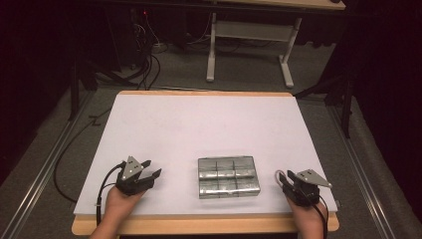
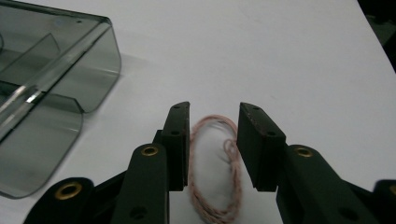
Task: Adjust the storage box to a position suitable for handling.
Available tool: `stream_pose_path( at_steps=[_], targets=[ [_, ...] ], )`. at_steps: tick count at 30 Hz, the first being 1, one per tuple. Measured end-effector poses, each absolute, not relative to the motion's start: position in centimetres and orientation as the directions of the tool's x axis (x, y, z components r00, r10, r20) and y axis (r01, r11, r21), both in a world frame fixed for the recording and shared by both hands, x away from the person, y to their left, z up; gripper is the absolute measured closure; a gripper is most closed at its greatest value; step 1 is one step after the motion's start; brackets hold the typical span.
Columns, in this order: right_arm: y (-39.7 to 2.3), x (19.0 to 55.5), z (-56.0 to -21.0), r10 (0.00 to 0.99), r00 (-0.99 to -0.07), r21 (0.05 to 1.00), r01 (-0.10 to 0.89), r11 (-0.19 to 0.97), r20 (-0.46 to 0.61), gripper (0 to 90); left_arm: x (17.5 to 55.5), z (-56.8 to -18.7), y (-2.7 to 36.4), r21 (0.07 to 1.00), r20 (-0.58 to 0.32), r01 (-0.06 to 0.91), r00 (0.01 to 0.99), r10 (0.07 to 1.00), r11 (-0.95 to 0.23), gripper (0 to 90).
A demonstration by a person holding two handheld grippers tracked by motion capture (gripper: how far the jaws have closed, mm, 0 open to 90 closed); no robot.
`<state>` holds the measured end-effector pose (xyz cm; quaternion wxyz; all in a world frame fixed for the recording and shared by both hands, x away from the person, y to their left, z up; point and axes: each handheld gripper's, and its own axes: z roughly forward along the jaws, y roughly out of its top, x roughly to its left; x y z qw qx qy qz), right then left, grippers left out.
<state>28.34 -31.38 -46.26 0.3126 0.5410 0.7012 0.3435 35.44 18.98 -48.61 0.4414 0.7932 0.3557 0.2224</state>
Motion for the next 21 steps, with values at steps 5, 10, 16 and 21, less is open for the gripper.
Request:
stream_pose_path(
  at_steps=[5, 10, 16, 21],
  targets=[
    [-30.1, 28.7, -46.3, 0.966, -0.250, 0.824, 0.532, 0.192, -0.064, 64.0, 35.4, -48.6, 19.0, 0.859, 0.040, 0.365, 0.652, 0.757, -0.359, 46.6],
    [-29.2, 29.1, -47.0, 0.961, -0.268, 0.825, 0.527, 0.204, -0.066, 64.6, 35.4, -48.6, 19.0, 0.861, 0.038, 0.363, 0.652, 0.757, -0.356, 46.1],
    [-28.7, 28.9, -48.2, 0.958, -0.281, 0.826, 0.525, 0.204, -0.059, 63.9, 35.6, -48.6, 19.3, 0.863, 0.011, 0.378, 0.650, 0.760, -0.336, 46.1],
    [-28.6, 28.6, -48.4, 0.953, -0.295, 0.831, 0.510, 0.221, -0.072, 68.4, 35.7, -48.5, 19.4, 0.866, -0.007, 0.385, 0.647, 0.762, -0.319, 48.4]
  ],
)
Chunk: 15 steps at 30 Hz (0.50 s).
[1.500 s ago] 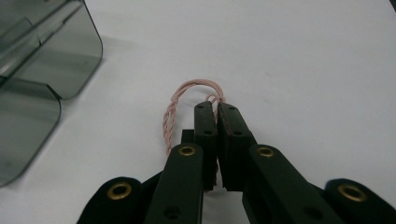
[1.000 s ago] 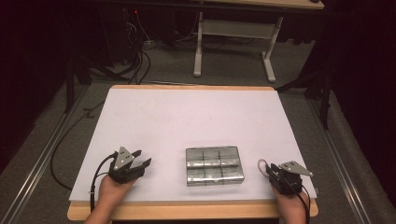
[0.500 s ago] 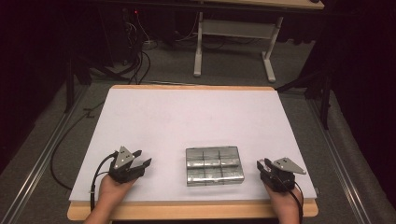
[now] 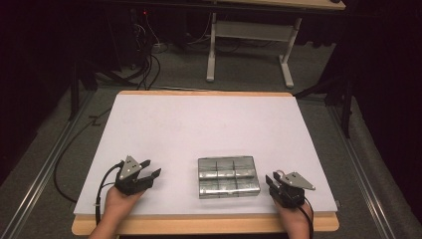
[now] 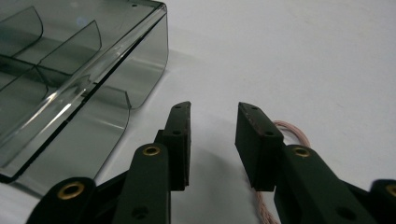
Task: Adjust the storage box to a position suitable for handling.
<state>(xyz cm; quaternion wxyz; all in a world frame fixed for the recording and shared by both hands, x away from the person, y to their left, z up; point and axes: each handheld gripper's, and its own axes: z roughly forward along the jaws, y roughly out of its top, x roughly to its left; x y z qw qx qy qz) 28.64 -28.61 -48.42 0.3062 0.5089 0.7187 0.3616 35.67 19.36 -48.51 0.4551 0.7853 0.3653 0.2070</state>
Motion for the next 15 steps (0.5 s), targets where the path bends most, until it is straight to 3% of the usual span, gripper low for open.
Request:
stream_pose_path(
  at_steps=[4, 13, 15],
  targets=[
    [-28.7, 28.6, -48.4, 0.948, -0.312, 0.836, 0.500, 0.226, -0.070, 72.7, 35.8, -47.8, 18.8, 0.886, -0.074, 0.387, 0.665, 0.743, -0.257, 58.5],
    [-29.0, 28.6, -48.1, 0.950, -0.311, 0.845, 0.500, 0.193, -0.033, 71.4, 35.7, -46.4, 13.4, 0.895, -0.081, 0.345, 0.749, 0.657, -0.284, 64.7],
    [-29.2, 28.4, -48.1, 0.950, -0.313, 0.847, 0.501, 0.176, -0.012, 70.8, 35.0, -46.7, 13.1, 0.895, -0.073, 0.330, 0.771, 0.633, -0.299, 69.8]
  ],
)
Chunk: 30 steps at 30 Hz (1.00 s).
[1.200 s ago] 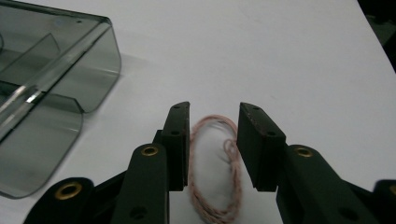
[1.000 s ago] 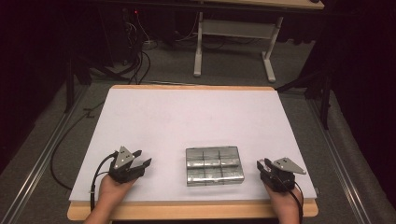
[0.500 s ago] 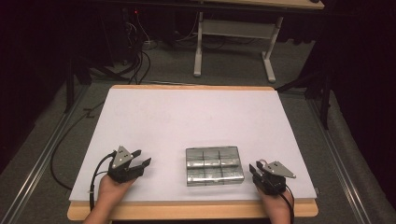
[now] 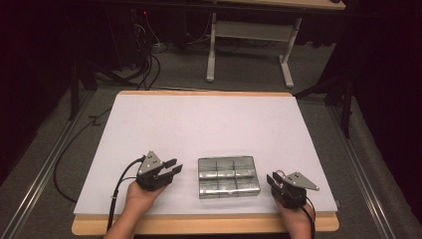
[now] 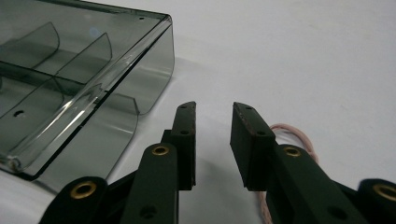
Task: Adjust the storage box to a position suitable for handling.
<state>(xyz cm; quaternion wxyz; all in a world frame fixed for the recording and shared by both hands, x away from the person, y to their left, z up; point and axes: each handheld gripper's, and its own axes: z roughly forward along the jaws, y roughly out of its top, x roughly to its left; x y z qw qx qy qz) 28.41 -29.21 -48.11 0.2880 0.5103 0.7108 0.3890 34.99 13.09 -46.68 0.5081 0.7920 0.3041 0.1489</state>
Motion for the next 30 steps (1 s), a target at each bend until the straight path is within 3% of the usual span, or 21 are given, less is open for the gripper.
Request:
stream_pose_path(
  at_steps=[4, 8, 16, 30],
  targets=[
    [-29.2, 27.9, -48.4, 0.950, -0.311, 0.843, 0.509, 0.175, -0.010, 70.4, 33.5, -47.0, 13.1, 0.902, -0.098, 0.330, 0.786, 0.610, -0.280, 70.9],
    [-29.2, 27.8, -48.7, 0.949, -0.315, 0.836, 0.523, 0.170, 0.004, 69.2, 32.4, -47.5, 12.5, 0.903, -0.065, 0.297, 0.808, 0.586, -0.309, 74.9],
    [-29.6, 27.6, -48.5, 0.962, -0.273, 0.843, 0.519, 0.141, 0.007, 73.2, 30.4, -47.9, 10.8, 0.896, -0.104, 0.309, 0.845, 0.525, -0.319, 82.8],
    [-29.3, 27.6, -48.8, 0.960, -0.279, 0.840, 0.516, 0.167, -0.019, 73.2, 28.7, -47.9, 10.3, 0.900, -0.103, 0.295, 0.859, 0.502, -0.321, 89.8]
  ],
)
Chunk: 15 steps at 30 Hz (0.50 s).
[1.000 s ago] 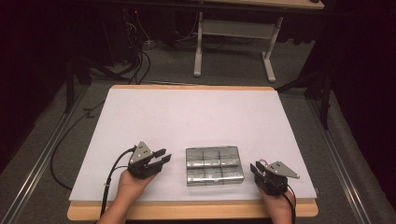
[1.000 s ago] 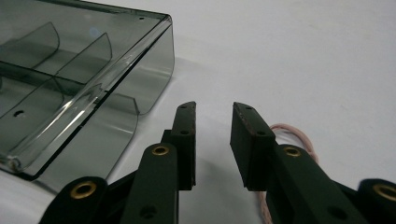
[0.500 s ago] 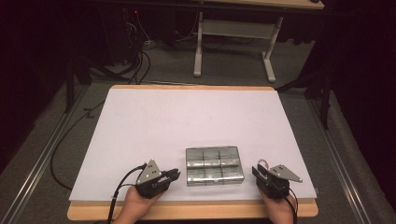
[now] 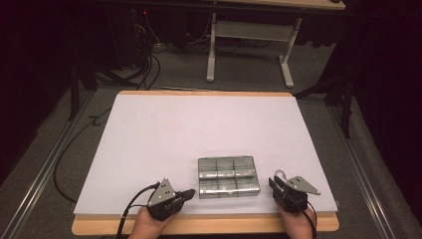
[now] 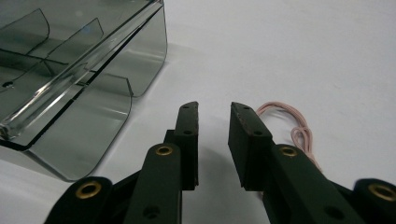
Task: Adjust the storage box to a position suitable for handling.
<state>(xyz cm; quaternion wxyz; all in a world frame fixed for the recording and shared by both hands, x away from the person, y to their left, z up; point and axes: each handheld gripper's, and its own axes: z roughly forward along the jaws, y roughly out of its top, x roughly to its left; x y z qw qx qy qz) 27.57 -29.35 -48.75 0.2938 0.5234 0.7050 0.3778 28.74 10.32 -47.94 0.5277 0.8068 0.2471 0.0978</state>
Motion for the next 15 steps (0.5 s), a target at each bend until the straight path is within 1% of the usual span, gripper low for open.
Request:
stream_pose_path(
  at_steps=[15],
  targets=[
    [-29.44, 27.48, -48.81, 0.958, -0.287, 0.840, 0.515, 0.170, -0.018, 72.4, 28.19, -48.32, 9.62, 0.892, -0.109, 0.297, 0.873, 0.476, -0.341, 90.0]
  ],
)
